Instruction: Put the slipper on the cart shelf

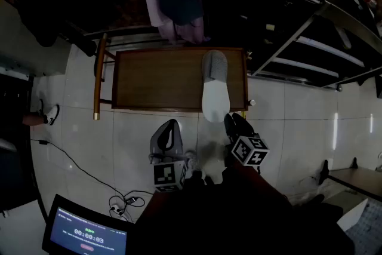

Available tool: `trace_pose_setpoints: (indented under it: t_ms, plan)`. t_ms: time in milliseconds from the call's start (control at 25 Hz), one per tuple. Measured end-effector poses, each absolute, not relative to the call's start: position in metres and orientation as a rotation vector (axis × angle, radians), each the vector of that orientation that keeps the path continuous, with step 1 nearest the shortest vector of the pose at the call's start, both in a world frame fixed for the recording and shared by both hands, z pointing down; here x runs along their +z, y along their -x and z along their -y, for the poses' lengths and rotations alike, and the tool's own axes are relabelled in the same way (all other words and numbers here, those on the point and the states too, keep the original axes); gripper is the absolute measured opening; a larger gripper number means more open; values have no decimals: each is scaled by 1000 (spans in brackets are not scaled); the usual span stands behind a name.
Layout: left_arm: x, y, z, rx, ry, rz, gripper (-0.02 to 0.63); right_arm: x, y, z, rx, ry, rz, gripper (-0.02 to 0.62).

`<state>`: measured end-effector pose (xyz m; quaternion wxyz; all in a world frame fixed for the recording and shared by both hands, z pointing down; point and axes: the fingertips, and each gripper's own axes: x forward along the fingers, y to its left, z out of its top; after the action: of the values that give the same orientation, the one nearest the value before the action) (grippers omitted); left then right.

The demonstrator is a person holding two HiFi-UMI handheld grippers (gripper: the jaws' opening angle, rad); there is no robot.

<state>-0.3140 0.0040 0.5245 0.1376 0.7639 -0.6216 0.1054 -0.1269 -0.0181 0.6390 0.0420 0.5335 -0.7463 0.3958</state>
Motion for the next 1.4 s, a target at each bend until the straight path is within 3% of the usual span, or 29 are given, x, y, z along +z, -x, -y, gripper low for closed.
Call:
trace_pose_setpoints:
  t_ms: [280, 480, 720, 800, 920, 1400]
  plan:
    - [522, 316, -4, 303, -2198, 1821, 15, 702, 124, 15, 1869, -1604, 2056, 157]
    - [527, 316, -10, 335, -2169, 1824, 15, 721, 138, 17, 2092, -1517, 1988, 213]
    - [528, 310, -8, 325, -2150, 1837, 15, 739, 156, 30, 2268, -1414, 1952, 212]
    - [527, 311, -6, 315, -2149, 1846, 15, 740, 161, 36, 2288, -1394, 1962, 191]
    - [525, 310, -7, 315, -2158, 1855, 15, 743, 165, 39, 2295, -1377, 1957, 78]
    - [512, 314, -19, 294, -2164, 1886, 15, 699, 162, 35, 2177, -1311, 2163, 48]
